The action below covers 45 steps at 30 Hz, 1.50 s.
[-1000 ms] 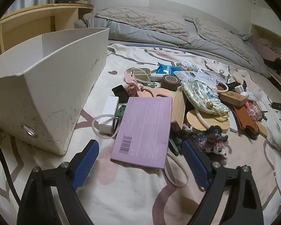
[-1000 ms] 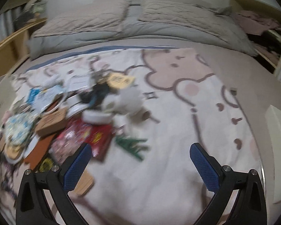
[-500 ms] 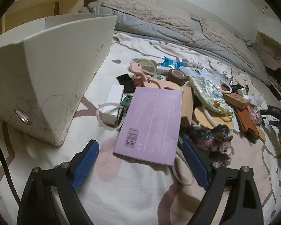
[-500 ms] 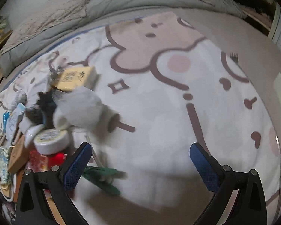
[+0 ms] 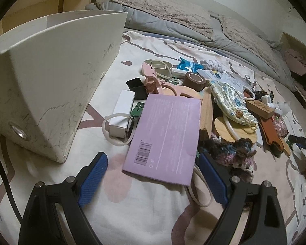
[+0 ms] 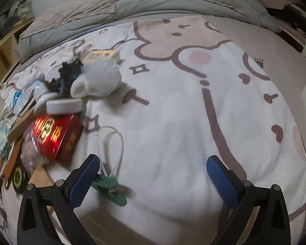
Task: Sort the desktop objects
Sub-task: 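Move the left tool toward the lilac card while the right tool approaches the green clothespin, then lower both open tools around the lilac card and the green clothespin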
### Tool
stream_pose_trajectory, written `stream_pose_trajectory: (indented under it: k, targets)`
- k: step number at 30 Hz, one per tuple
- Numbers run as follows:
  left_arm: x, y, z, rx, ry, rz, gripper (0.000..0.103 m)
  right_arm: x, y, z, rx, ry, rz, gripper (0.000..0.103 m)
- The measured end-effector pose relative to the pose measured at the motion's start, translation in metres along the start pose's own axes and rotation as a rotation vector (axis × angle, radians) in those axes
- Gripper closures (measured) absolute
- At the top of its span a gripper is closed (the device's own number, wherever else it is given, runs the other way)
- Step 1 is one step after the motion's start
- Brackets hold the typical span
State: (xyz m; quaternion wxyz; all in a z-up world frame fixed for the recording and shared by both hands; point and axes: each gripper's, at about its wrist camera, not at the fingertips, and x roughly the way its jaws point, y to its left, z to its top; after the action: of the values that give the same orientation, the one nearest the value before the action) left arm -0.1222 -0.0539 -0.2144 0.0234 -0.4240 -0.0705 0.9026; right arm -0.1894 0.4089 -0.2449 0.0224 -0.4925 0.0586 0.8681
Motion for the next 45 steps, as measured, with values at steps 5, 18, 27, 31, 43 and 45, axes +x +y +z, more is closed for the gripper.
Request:
stream_pose_trajectory:
  k: [5,18,27,31,43,45]
  targets:
    - [0.011,-0.001,0.004,0.001,0.038,0.024,0.012,-0.008,-0.002,-0.012,-0.04,0.011,0.037,0.0]
    - [0.011,-0.013,0.004,0.074,0.034,0.037,0.035,-0.029,0.018,-0.051,-0.222,0.059,0.1,0.0]
    - [-0.004,-0.028,0.0,0.123,-0.011,0.021,0.039,-0.039,0.025,-0.073,-0.275,0.06,0.044,0.0]
    - [-0.014,-0.034,-0.002,0.134,-0.022,-0.005,0.04,-0.045,0.027,-0.079,-0.278,0.062,0.042,0.0]
    - [-0.037,-0.044,-0.01,0.141,-0.01,-0.096,0.068,-0.051,0.032,-0.081,-0.197,0.082,0.049,0.0]
    - [-0.035,-0.043,-0.014,0.136,0.022,-0.101,0.07,-0.053,0.034,-0.081,-0.184,0.092,0.067,0.0]
